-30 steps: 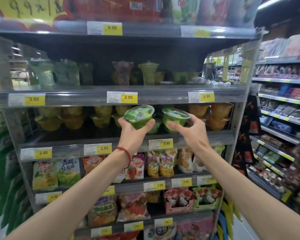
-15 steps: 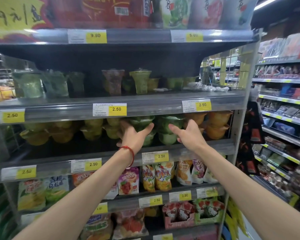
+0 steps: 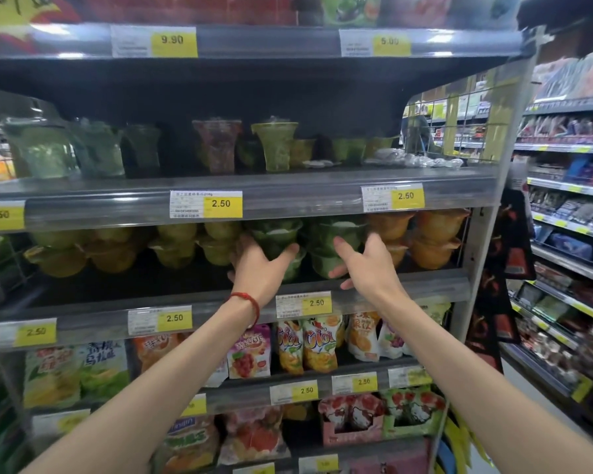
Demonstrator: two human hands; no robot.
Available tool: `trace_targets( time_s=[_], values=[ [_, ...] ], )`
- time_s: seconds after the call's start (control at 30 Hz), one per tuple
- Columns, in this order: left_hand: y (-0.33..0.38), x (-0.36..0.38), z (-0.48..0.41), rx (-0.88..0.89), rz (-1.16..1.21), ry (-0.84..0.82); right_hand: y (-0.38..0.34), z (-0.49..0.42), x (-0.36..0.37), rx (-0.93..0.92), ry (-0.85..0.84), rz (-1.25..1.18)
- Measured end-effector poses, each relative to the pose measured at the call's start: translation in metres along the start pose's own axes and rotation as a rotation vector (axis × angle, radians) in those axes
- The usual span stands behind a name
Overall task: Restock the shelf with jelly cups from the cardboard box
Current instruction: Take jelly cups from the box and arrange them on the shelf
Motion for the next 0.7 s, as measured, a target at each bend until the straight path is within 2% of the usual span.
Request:
trace_targets(
  time_s=[0.07, 0.13, 0.23, 0.6, 0.7],
  values=[
    [0.001, -0.003, 0.002, 0.03, 0.0, 0.001, -0.002, 0.002, 0.001, -0.009, 0.024, 0.049],
    [0.001, -0.007, 0.003, 0.062, 0.018, 0.026, -0.004, 0.002, -0.004, -0.011, 0.106, 0.196],
    [0.004, -0.01, 0.002, 0.095, 0.011, 0.042, -0.008, -0.003, -0.01, 0.048, 0.153, 0.346],
    [0.008, 0.001, 0.006, 0.139, 0.057, 0.042, 0.008, -0.023, -0.008, 0.043, 0.102, 0.234],
    [0.005, 0.003, 0.006, 0.142, 0.034, 0.066, 0.012, -0.022, -0.008, 0.015, 0.083, 0.29]
  ],
)
Point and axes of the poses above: each hand's wrist, its own z-axis away from the middle knuckle, its own x-axis out of the palm, y = z × x, the point moved 5 cm from there along -z, towards the middle knuckle, and after that the axes turned 10 degrees about -y, right-handed, at the moved point
